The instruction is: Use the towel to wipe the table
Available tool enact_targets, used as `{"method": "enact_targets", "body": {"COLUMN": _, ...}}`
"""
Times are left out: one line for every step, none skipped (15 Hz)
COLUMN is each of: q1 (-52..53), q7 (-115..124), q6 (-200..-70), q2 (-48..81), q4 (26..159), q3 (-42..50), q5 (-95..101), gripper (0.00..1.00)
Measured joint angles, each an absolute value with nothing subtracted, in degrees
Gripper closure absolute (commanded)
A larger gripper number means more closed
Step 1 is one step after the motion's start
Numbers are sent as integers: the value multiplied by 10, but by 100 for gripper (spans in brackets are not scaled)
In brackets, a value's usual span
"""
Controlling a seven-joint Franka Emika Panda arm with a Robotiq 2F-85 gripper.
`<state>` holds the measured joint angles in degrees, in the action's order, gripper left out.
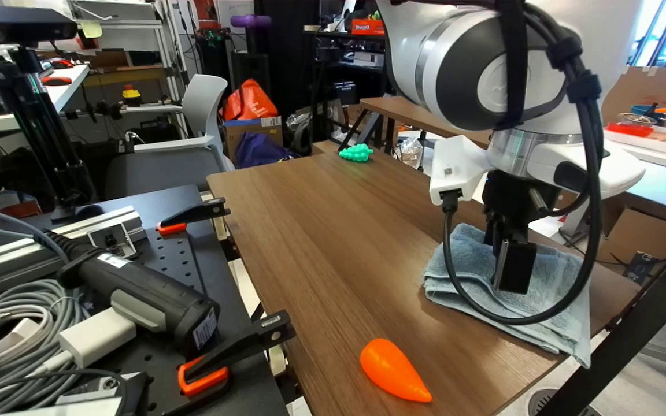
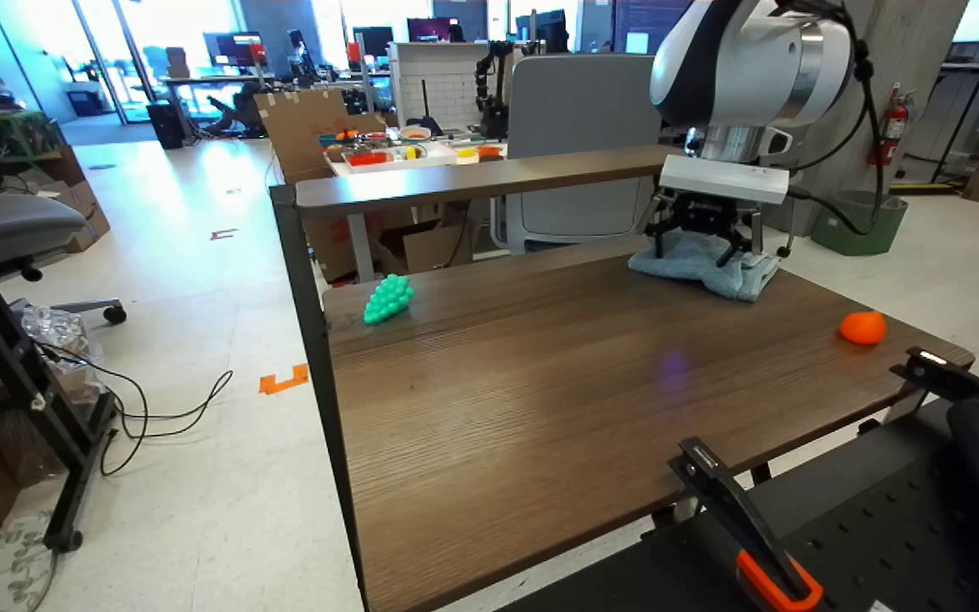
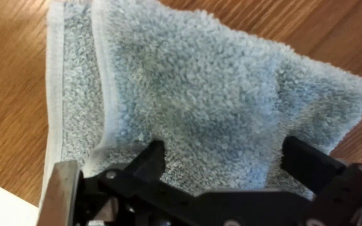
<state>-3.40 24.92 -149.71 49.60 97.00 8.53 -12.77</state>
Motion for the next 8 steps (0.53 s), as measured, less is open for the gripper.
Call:
{"method": "enact_targets", "body": {"q1": -30, "q7": 248, "q6": -1497, "q2": 497, "q4": 974, "q3": 84, "q5": -127, "gripper": 0}}
{"method": "enact_targets", "body": {"q1": -25, "q7": 242, "q6": -1497, "q2": 497, "q4": 981, "q3": 82, "q5": -126, "gripper": 0}}
{"method": "enact_targets", "body": {"q1": -19, "q7": 233, "q6": -1499, "q2": 496, "q4": 993, "q3": 79, "q5": -125, "gripper": 0}}
{"method": "enact_targets", "body": {"q1": -13, "q7": 220, "q6": -1507, "q2": 490, "q4": 1008, "q3": 78, "q5": -122, "gripper": 0}}
{"method": "enact_targets", "body": {"q1": -7, "q7": 206, "q6": -1513, "q2": 480, "q4": 1027, "q3": 75, "q5": -119, "gripper": 0}}
{"method": "enact_targets", "body": {"q1": -1, "q7": 192, "q6": -1525, "q2": 469, "q4": 1051, "q3": 71, "q5": -114, "gripper": 0}}
{"method": "enact_targets", "body": {"q1": 5, "q7": 179, "q6": -1542, "q2": 455, "q4": 1079, "q3": 67, "q5": -108, "gripper": 0}}
{"method": "enact_targets", "body": {"q1": 11, "q7": 165, "q6": -1563, "q2": 442, "q4": 1110, "q3": 63, "q5": -101, "gripper": 0}}
